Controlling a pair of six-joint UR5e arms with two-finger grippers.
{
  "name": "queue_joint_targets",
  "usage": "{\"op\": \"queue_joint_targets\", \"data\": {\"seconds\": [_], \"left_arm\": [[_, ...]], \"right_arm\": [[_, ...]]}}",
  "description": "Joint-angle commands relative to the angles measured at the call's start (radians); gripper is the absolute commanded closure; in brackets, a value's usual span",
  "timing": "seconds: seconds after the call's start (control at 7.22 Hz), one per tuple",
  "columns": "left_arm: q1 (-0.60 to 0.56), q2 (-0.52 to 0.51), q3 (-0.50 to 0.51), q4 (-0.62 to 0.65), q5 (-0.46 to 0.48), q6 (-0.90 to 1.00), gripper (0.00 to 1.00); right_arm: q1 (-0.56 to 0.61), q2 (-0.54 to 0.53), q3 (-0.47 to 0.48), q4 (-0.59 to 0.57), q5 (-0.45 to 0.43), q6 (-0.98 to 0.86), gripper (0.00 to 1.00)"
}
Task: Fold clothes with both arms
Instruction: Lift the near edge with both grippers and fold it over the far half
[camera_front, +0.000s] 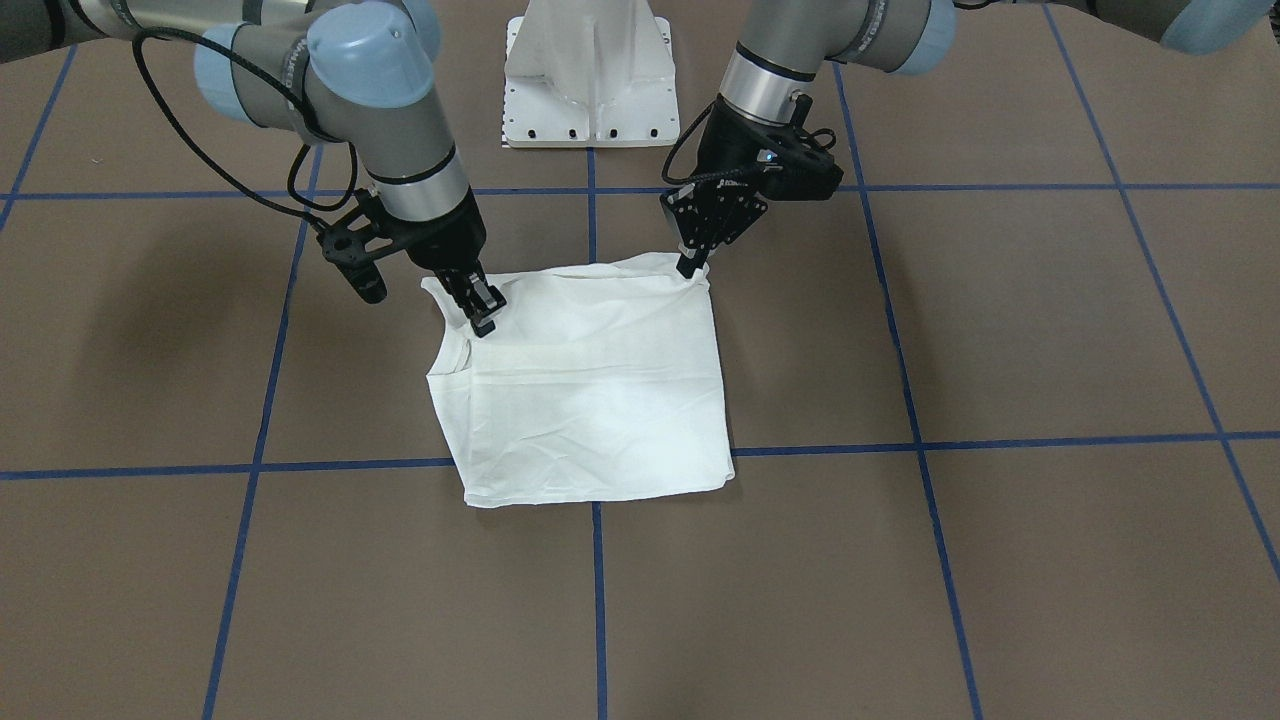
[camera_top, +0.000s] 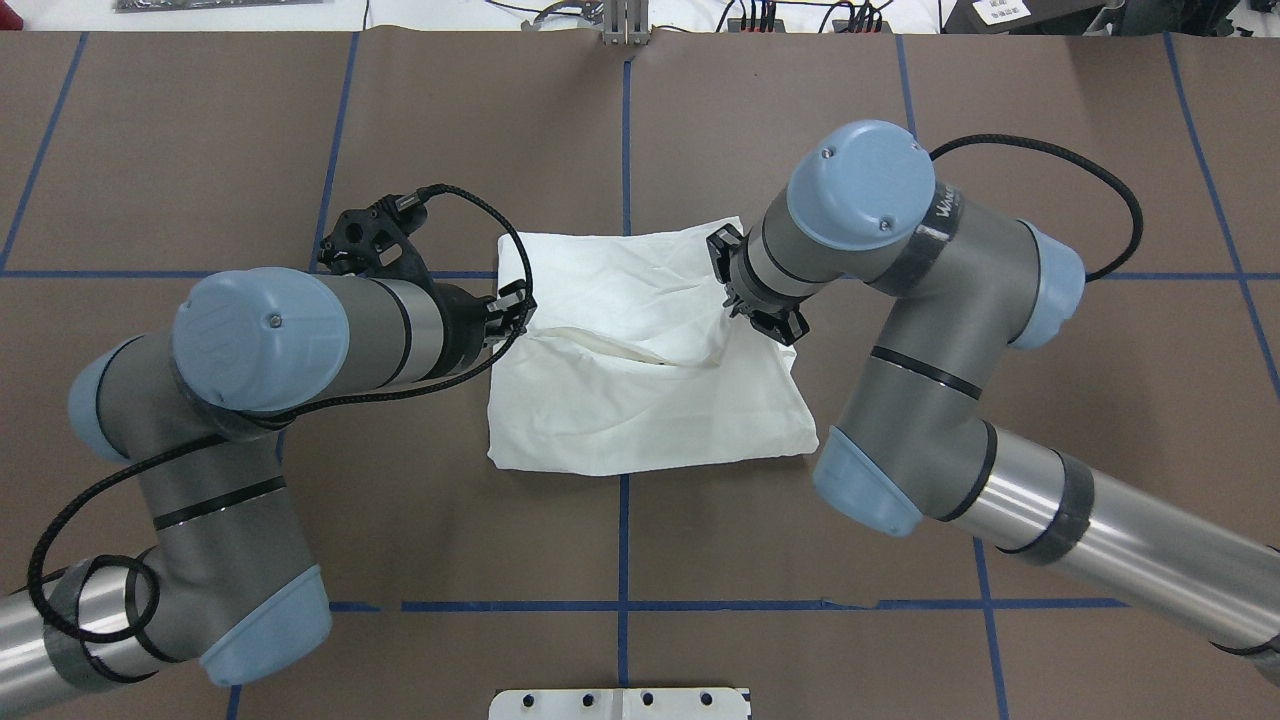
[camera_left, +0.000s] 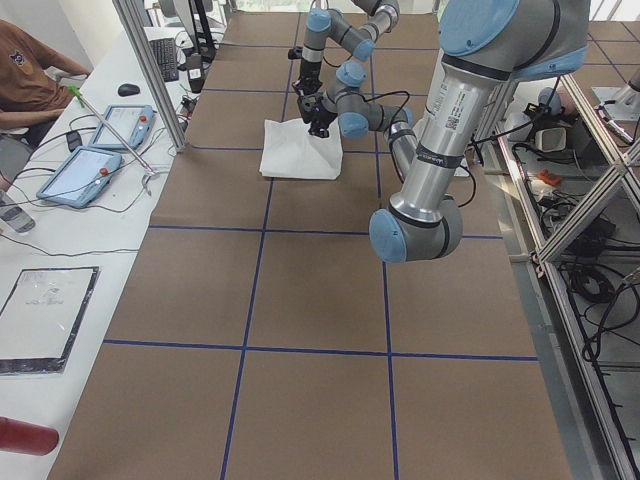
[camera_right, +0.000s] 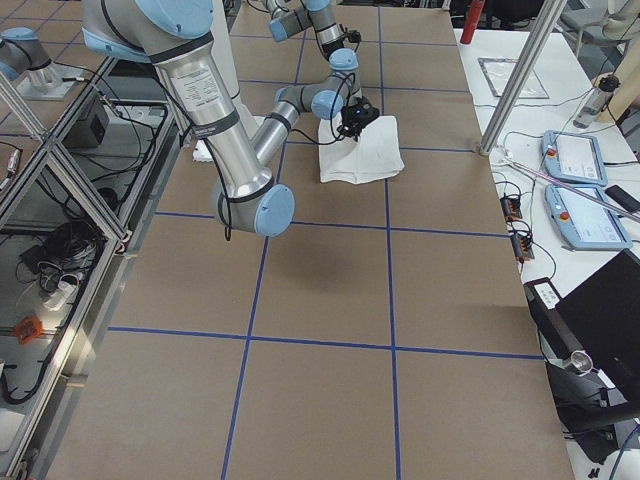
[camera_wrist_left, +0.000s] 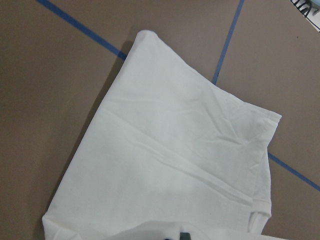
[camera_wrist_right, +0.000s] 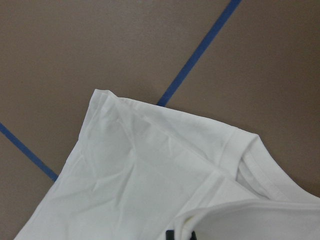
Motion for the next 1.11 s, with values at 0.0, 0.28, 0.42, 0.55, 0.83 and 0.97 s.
{"op": "queue_joint_targets", "data": {"seconds": [0.0, 0.28, 0.42, 0.55, 0.83, 0.97], "left_arm": [[-0.052, -0.058, 0.207, -0.14, 0.002, 0.038, 1.0], [-0.115, -0.087, 0.347, -0.234, 0.002, 0.123, 0.94], [-0.156, -0.101, 0.37, -0.241, 0.002, 0.15, 0.57], [-0.182, -0.101, 0.389, -0.242, 0.002, 0.188, 0.34], [-0.201, -0.101, 0.39, -0.242, 0.002, 0.195, 0.34], [-0.213, -0.1, 0.389, -0.242, 0.0, 0.21, 0.34]], "right_arm": [[0.032, 0.086, -0.18, 0.082, 0.006, -0.064, 1.0], [0.057, 0.129, -0.306, 0.126, 0.03, -0.156, 0.78], [0.078, 0.163, -0.395, 0.184, 0.038, -0.17, 0.01], [0.116, 0.172, -0.417, 0.197, 0.058, -0.285, 0.0], [0.223, 0.163, -0.44, 0.196, 0.17, -0.456, 0.0], [0.248, 0.147, -0.44, 0.194, 0.185, -0.49, 0.0]]}}
